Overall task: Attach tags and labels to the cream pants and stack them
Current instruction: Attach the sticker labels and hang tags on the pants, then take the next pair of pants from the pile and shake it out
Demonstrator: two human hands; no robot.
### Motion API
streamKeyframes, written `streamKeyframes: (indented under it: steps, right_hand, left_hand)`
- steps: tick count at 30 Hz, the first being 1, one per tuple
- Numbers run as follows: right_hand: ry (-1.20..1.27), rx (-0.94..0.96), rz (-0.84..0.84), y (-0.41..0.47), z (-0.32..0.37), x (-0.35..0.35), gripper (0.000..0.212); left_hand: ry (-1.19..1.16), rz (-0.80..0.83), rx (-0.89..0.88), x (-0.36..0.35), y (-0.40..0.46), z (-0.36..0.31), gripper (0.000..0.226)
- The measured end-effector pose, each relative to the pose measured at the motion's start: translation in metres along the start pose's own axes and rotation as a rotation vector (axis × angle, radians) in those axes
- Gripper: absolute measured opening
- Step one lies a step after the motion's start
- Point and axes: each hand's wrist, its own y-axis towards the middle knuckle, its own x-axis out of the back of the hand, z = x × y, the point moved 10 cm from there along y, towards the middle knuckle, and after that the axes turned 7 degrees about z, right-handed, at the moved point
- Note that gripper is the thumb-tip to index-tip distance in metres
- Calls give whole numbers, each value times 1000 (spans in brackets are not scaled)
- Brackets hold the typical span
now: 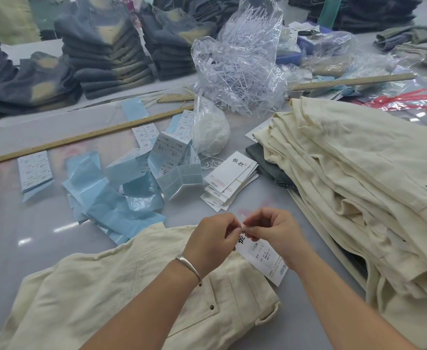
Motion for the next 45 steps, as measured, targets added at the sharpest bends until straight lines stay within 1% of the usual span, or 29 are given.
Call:
streamKeyframes:
  steps: [2,5,7,10,12,14,16,19,20,23,25,27,29,31,33,35,36,38,40,41,42,44,45]
  right_hand:
    - [-47,31,4,1,4,-1,16]
    - [-87,54,19,1,8,-2,21]
    - [-103,50,36,2,7,-1,20]
    - [-147,26,77,5,5,-3,24]
    - [-183,14,113,7,5,-7,27]
    - [-217,15,133,10,7,-9,29]
    - [-259,29,145,14,9,-12,29]
    - [-422,51,171,15,7,-21,28]
    - [-444,54,174,14,5,-23,28]
    - [-370,44,158,10,-3,-22,19]
    - [-416,22,88,10,-7,-16,20]
    - [-540,5,-24,10,-9,-8,22]
    - [-654,-5,-112,6,-7,-7,25]
    - [-759,33,-153,1,-2,-20,30]
    - [-792,123,-173,-5,8,-44,32]
    - [-812,209,-161,-12,18,-77,25]
    - [-815,234,-134,-13,19,-97,23]
    - [-786,261,-31,-14,14,-139,25]
    - [-774,272,86,-11,7,-178,29]
    - [-824,262,109,-5,3,-190,32]
    - [-935,232,106,3,-1,-196,43]
    - [-1228,58,103,24,-18,-191,86]
    - [-1339,-52,122,31,-27,-185,104]
  left_hand:
    - [-78,20,22,-2,0,5,9]
    - [-326,87,85,-7,2,18,8]
    - [-433,139,128,-11,4,25,10]
    - [-538,219,194,-18,7,34,16]
    - [-550,252,216,-21,9,37,18]
    - [-534,251,221,-21,11,39,18]
    - [-514,213,221,-19,10,41,18]
    - [-405,147,225,-19,4,45,20]
    - [-348,113,234,-17,-1,48,23]
    - [-148,-58,239,2,-16,52,29]
    - [-87,-136,221,12,-32,53,27]
    - [-4,-169,205,19,-53,56,20]
    - [61,-202,242,27,-83,66,11]
    - [69,-239,299,38,-124,80,10]
    - [3,-291,377,50,-171,96,14]
    - [-126,-334,502,55,-219,115,18]
    - [-207,-324,566,53,-239,123,17]
    - [-399,-240,674,41,-270,132,15]
    - [-495,-112,760,28,-295,136,28]
    - [-498,-46,813,24,-308,139,38]
    - [-490,14,878,21,-322,145,46]
    - [-487,91,995,15,-347,158,56]
    - [-515,110,1017,11,-356,163,57]
